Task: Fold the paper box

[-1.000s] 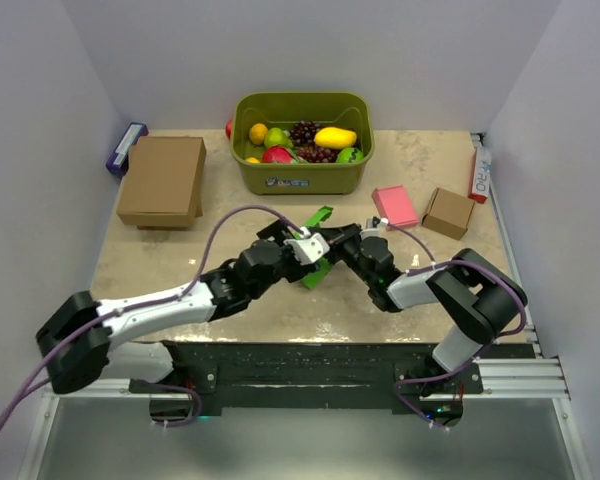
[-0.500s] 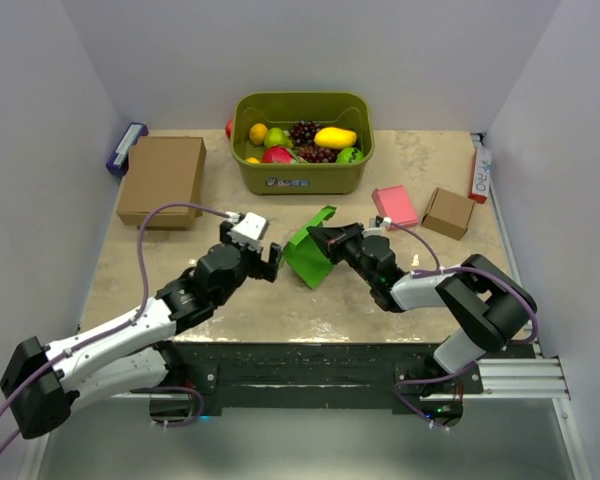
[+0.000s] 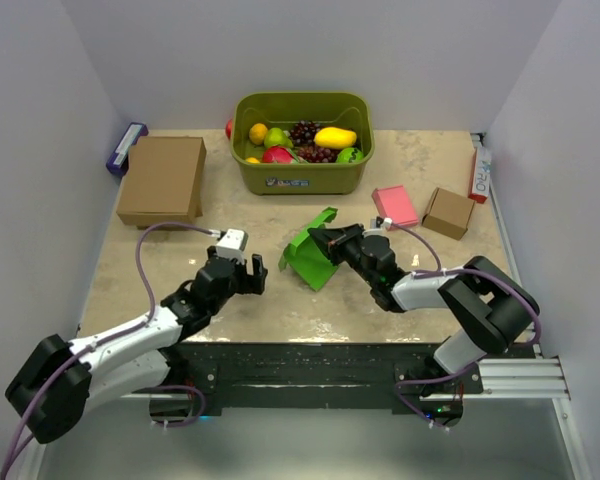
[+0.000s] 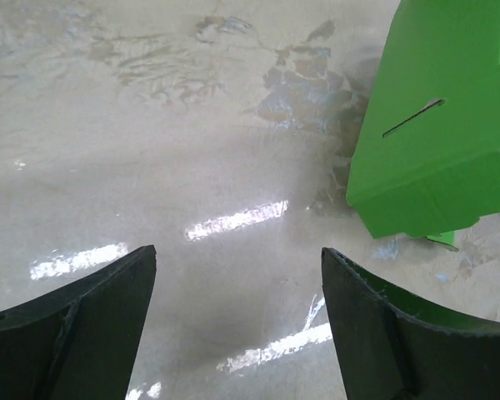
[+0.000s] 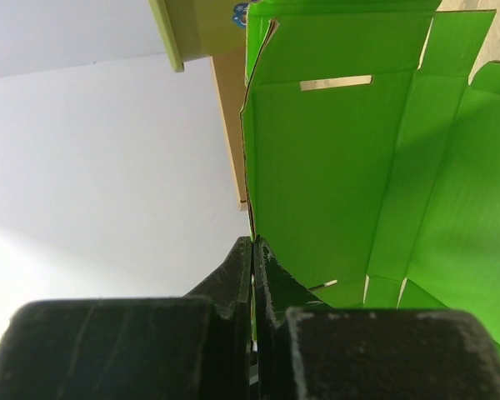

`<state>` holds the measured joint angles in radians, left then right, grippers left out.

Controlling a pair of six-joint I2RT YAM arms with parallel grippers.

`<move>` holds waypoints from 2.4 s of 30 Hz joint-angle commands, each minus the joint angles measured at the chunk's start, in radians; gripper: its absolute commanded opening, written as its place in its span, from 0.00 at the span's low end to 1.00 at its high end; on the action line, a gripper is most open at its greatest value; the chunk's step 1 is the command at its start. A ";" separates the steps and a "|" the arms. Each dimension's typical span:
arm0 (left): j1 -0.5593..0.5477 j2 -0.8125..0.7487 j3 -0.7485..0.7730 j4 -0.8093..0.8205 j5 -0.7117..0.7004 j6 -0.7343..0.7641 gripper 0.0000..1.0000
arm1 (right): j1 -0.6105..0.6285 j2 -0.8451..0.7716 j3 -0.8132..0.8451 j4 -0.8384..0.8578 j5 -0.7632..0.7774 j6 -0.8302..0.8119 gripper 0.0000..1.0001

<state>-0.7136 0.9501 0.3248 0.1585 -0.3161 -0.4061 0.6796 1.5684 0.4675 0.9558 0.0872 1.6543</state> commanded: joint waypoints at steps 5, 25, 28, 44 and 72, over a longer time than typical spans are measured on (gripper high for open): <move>0.019 0.118 -0.089 0.395 0.156 0.006 0.78 | 0.006 -0.045 0.022 0.004 0.022 -0.021 0.00; 0.060 0.360 -0.159 0.865 0.253 -0.062 0.69 | 0.006 -0.065 0.011 0.040 -0.021 0.053 0.00; 0.063 0.380 -0.153 0.894 0.253 -0.056 0.68 | 0.006 -0.077 0.011 0.029 -0.018 0.050 0.00; 0.071 0.493 -0.197 1.036 0.295 0.004 0.61 | 0.006 -0.099 0.008 -0.003 0.000 0.052 0.00; 0.114 0.593 -0.168 1.285 0.345 -0.120 0.54 | 0.006 -0.125 0.014 -0.029 -0.009 0.052 0.00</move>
<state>-0.6147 1.5421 0.1402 1.2728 0.0078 -0.5148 0.6807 1.4609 0.4675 0.9184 0.0761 1.7012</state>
